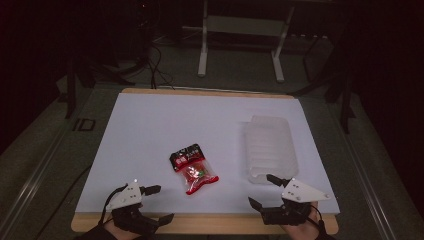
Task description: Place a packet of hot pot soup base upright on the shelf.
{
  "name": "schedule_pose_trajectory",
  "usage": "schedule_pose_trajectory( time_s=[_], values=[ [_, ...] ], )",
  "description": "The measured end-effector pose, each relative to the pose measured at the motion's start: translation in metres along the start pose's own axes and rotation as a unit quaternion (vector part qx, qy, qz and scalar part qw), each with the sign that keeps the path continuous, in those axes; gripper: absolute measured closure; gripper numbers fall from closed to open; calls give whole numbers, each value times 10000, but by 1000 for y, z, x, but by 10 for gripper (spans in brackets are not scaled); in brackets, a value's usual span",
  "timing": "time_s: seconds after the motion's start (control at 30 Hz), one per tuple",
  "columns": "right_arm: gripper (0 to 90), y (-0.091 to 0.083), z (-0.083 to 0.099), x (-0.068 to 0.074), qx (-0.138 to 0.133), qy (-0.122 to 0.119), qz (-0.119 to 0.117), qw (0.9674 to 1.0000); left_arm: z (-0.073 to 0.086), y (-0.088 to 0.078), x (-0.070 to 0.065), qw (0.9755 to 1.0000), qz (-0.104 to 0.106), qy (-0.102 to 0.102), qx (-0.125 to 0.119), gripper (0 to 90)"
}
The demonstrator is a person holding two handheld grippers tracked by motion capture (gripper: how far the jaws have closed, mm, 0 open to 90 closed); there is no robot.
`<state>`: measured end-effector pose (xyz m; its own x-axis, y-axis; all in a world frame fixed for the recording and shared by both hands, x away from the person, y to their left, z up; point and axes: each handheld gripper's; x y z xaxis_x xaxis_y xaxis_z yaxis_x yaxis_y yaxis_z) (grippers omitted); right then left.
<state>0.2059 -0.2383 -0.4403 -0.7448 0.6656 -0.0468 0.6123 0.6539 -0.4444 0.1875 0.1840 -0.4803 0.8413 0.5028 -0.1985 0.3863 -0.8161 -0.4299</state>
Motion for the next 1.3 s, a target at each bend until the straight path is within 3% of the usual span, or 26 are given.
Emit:
schedule_pose_trajectory(
  time_s=[0.07,0.13,0.33,0.5,0.67,0.77,1.03,1.17,1.2,1.23,1.3],
  values=[
    [121,0,0,1,-48,13,-43,10000,-1,-1,-1,10000,48,16,-39,46],
    [121,-1,-1,0,-76,30,-55,10000,-6,-1,-3,9997,173,194,-30,59],
    [122,-2,-1,0,-121,22,-42,9999,-18,0,-6,9989,251,382,-89,68],
    [132,-4,-2,0,-192,-24,-46,9998,-27,0,-6,9983,455,349,-67,74],
    [132,-3,-2,1,-207,-60,-93,9997,-36,-1,-2,9984,445,270,-235,86],
    [132,-3,-3,2,-215,-67,-86,9997,-40,2,2,9989,215,367,-208,87],
    [132,-4,-3,1,-232,-64,-83,9997,-48,10,15,9989,101,274,-374,91],
    [132,-4,-3,0,-240,-30,-95,9997,-52,16,21,9986,-122,282,-429,96],
    [132,-4,-3,0,-246,-34,-87,9997,-53,17,23,9988,-95,254,-414,97],
    [132,-5,-3,0,-250,-35,-82,9996,-54,20,26,9985,-249,270,-417,96],
    [132,-5,-3,0,-253,-44,-86,9996,-54,22,30,9985,-252,210,-431,109]
  ],
)
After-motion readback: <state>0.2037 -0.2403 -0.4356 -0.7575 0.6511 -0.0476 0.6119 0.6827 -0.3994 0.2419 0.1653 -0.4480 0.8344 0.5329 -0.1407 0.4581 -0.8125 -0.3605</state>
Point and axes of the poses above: each handheld gripper's, and its own axes: y roughly forward along the jaws, z roughly out of its underside, x roughly to its left, and after that the axes turned 2 degrees about z, right-handed
